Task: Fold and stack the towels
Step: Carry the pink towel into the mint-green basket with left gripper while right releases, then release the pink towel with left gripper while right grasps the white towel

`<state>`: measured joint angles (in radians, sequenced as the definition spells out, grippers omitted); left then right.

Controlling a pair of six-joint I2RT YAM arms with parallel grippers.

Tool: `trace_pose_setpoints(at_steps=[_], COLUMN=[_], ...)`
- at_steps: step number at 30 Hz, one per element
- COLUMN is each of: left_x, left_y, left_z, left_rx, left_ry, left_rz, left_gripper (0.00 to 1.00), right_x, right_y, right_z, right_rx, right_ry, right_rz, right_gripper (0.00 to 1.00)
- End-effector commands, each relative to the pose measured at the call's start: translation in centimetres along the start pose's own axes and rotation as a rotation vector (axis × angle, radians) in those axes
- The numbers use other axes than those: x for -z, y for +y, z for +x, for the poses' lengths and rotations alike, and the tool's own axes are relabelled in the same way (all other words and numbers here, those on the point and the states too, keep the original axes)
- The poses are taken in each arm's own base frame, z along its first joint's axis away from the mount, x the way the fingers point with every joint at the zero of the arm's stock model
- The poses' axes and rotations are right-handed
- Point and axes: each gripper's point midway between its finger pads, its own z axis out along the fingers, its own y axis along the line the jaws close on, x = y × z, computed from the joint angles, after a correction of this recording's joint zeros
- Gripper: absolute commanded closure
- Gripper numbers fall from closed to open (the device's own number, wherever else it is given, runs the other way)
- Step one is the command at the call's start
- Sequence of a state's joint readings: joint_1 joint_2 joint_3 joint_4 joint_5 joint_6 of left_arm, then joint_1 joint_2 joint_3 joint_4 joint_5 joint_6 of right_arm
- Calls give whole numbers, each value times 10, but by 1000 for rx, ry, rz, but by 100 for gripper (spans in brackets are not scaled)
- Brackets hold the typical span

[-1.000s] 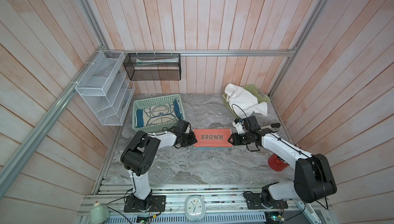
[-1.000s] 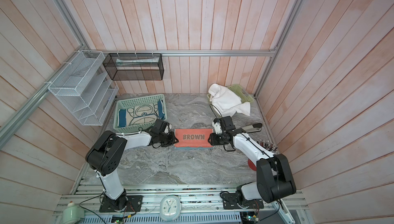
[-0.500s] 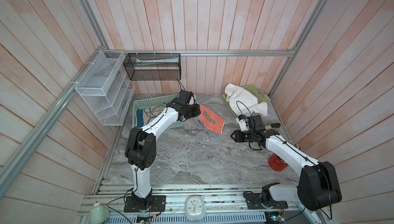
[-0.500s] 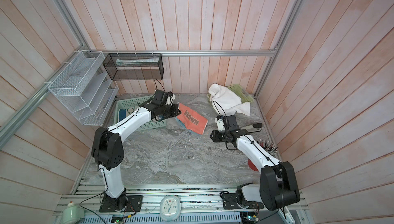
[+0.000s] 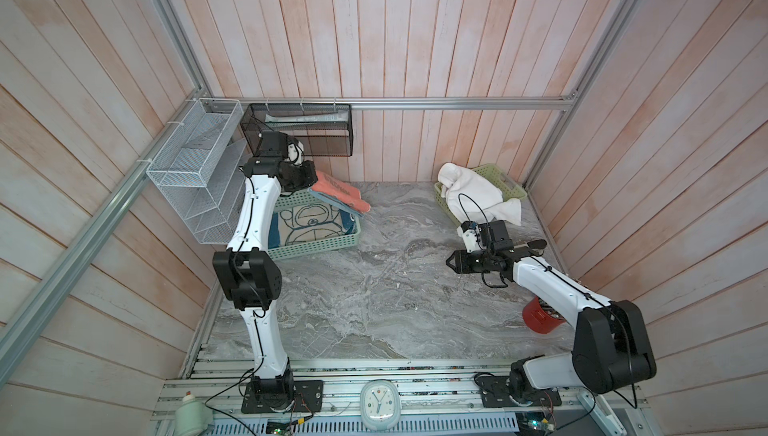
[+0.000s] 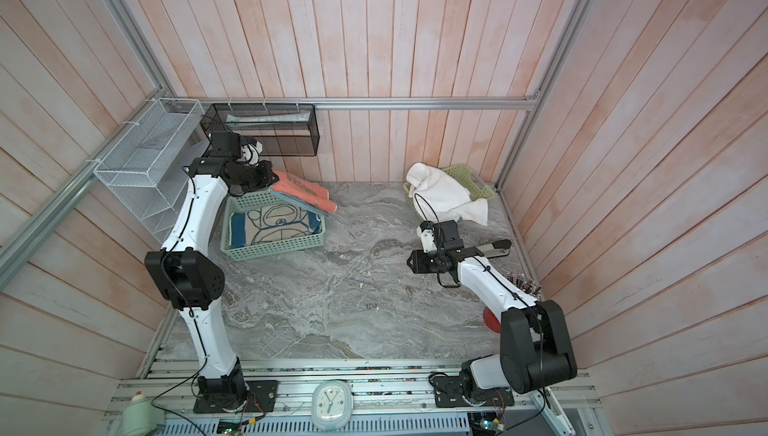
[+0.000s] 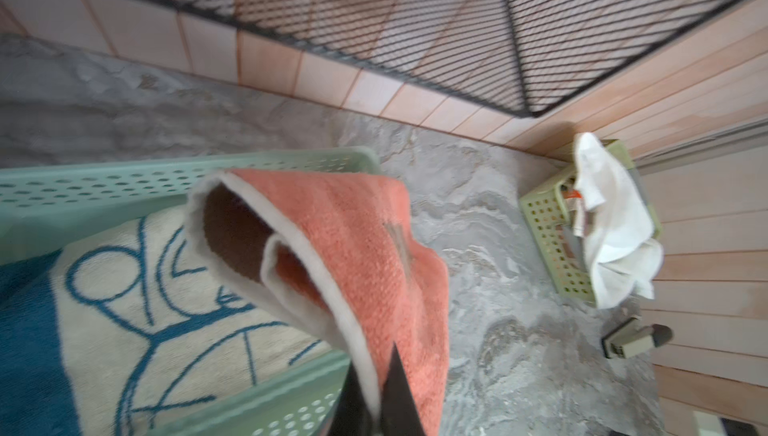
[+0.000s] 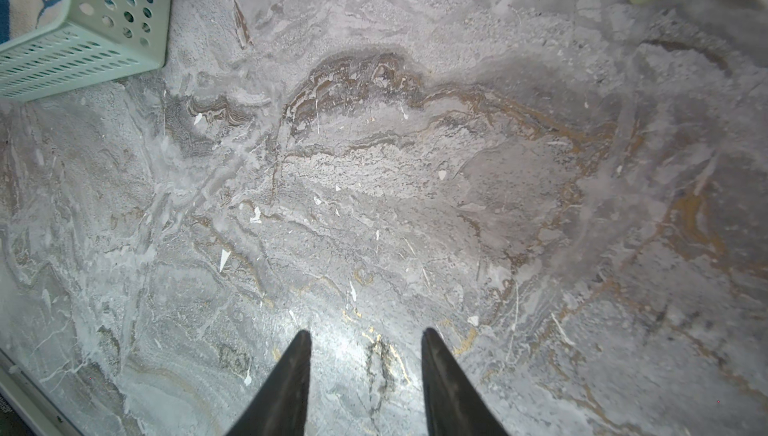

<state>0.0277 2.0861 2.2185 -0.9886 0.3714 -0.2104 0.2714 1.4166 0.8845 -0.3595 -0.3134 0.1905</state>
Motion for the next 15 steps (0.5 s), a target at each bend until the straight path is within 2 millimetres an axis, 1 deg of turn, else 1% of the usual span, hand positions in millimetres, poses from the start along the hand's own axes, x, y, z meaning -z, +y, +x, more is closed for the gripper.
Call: trace_pose_setpoints(at_steps=[1, 4, 9, 13, 15], left_x=[-22, -20, -3, 0, -6], left_y=[28, 41, 71, 93, 105], left_z=[23, 15, 3, 7, 16], left_rx=[-19, -26, -2, 25, 43], left_ry=[95, 64, 27, 38, 59], left_rz=[-58, -91, -139, -150, -145], left_gripper=[100, 100, 100, 100, 100], right_x=[-1, 0, 0, 1, 3], right_y=[0, -4, -3, -3, -3], right_z=[-5, -5, -11, -20, -28], right_rx=[-6, -6, -9, -6, 3], right_ry=[2, 2, -1, -10, -21], right_rz=[2, 21, 27, 33, 47], right_gripper=[55, 55, 55, 55, 55])
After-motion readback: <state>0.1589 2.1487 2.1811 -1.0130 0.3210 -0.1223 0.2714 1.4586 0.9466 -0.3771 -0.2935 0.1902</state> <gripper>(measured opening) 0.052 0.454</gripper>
